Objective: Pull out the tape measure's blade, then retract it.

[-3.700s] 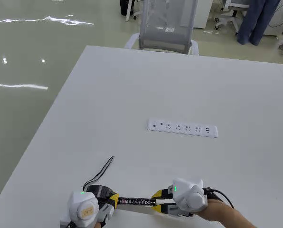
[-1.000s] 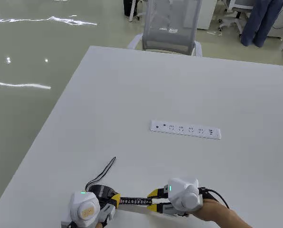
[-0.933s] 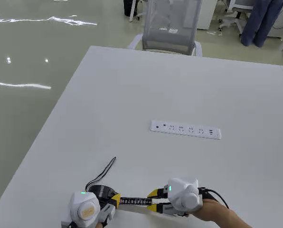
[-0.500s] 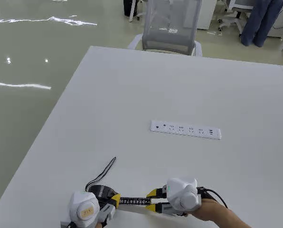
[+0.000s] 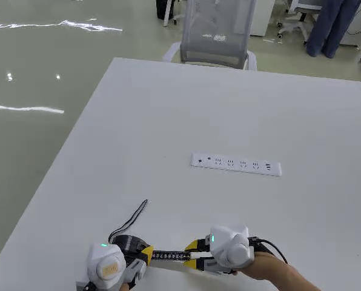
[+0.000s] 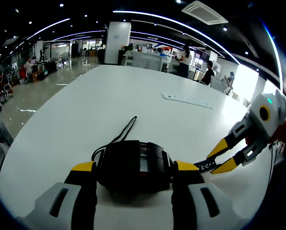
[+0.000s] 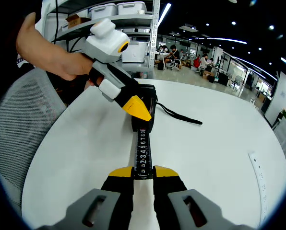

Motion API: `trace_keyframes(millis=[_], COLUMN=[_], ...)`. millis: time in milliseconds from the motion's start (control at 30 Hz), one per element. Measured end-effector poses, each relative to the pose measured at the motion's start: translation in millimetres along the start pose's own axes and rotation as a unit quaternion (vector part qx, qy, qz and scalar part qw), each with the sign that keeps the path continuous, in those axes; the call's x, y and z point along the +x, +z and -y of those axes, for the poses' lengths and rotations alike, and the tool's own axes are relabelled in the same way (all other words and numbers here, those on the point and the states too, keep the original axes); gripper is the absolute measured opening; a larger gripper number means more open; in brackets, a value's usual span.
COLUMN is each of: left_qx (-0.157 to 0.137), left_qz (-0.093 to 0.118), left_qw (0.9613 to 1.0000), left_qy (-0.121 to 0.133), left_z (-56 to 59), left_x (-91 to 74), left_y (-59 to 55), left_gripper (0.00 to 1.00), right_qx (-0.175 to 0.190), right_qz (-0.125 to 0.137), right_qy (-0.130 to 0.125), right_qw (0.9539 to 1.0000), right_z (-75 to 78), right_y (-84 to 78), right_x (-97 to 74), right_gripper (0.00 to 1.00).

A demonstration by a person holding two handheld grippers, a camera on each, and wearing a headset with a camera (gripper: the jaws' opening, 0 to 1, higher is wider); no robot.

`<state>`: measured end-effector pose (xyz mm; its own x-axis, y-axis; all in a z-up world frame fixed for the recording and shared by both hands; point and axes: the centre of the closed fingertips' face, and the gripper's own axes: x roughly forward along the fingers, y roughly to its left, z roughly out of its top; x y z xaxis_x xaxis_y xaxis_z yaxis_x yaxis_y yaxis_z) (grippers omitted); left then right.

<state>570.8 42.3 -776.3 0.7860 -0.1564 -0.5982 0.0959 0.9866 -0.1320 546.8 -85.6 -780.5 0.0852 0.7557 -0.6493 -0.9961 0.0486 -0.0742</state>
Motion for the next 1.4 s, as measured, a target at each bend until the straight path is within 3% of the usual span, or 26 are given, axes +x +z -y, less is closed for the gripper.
trace_keyframes(millis=[1400], left_qx=[-0.013], left_qz=[0.002], left_qw=[0.9999], left_qy=[-0.010], left_z=[-1.7], left_x=[-1.5], left_y=[0.8], left_gripper=[0.60], right_qx=[-0.007], right_qz=[0.004], right_qy=[0.005], right_qw=[1.0000], right_z=[-0.2], right_y=[8.6], right_x=[10.4], right_gripper=[0.14])
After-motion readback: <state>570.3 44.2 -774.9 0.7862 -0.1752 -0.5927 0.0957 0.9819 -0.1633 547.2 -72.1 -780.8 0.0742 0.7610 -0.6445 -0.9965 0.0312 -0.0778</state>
